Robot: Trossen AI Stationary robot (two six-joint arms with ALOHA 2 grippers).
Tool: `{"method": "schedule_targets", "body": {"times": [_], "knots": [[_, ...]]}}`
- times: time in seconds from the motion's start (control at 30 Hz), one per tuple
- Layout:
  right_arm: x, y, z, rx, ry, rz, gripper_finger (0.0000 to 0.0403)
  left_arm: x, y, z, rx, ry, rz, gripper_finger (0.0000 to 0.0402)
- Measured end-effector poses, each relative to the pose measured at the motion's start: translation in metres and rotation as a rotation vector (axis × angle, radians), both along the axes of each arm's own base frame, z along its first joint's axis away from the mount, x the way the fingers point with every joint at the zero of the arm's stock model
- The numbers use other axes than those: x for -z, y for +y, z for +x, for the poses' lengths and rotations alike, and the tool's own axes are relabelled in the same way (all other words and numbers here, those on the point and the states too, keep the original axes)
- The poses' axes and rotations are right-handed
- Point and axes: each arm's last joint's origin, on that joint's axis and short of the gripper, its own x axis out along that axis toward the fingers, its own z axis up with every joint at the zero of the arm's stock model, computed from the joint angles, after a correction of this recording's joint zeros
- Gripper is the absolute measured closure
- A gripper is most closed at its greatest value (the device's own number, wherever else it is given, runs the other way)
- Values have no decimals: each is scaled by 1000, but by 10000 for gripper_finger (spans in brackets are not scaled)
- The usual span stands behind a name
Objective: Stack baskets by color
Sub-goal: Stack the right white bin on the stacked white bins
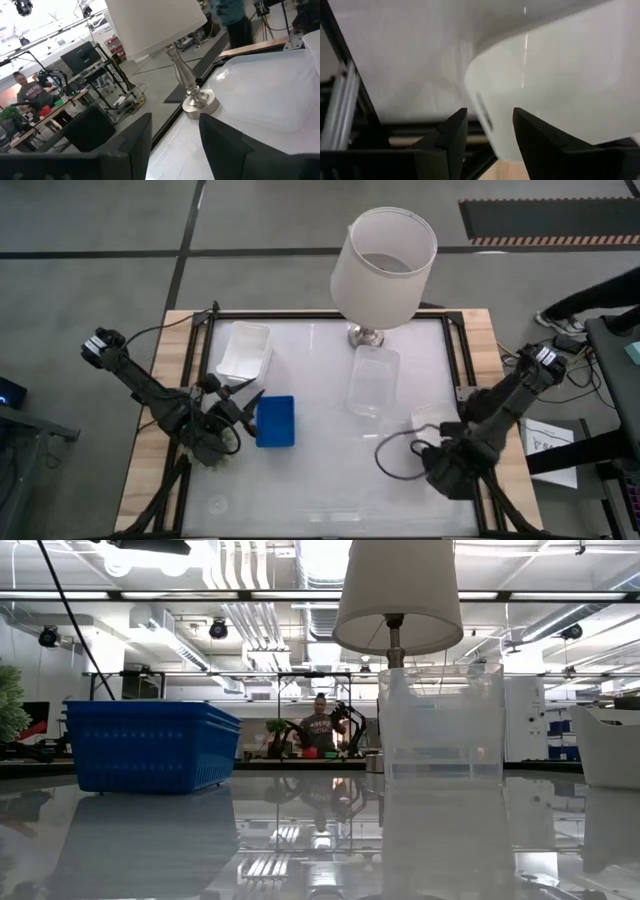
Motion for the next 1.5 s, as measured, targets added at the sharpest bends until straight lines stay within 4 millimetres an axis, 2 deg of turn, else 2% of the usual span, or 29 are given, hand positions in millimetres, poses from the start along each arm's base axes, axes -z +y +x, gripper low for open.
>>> {"method": "schedule_targets", "body": {"times": [0.27, 0.5, 0.63, 0.8, 0.83, 1.0, 1.17, 1.4, 1.5], "knots": [[24, 35, -31, -126, 69, -94, 255, -2, 1, -2, 3, 20, 22, 253], [53, 37, -36, -198, 69, -217, 267, -5, 3, -4, 3, 11, 15, 253], [66, 36, -36, -217, 33, -206, 299, -5, 4, -4, 3, 9, 13, 253], [71, 38, -35, -247, 5, -168, 379, -5, 4, -4, 4, 10, 15, 253], [71, 38, -35, -247, 4, -165, 385, -5, 4, -4, 4, 11, 15, 253], [59, 46, -30, -251, -30, -121, 394, -5, 4, -4, 8, 12, 12, 253], [33, 56, -20, -196, -80, -61, 394, -4, 7, -9, 56, 59, 3, 253], [-9, 66, -8, -107, -209, -75, 394, 0, 11, -19, 417, 221, -127, 253], [-24, 74, -1, -101, -244, -72, 394, -5, 14, -26, 567, 187, -129, 253]]}}
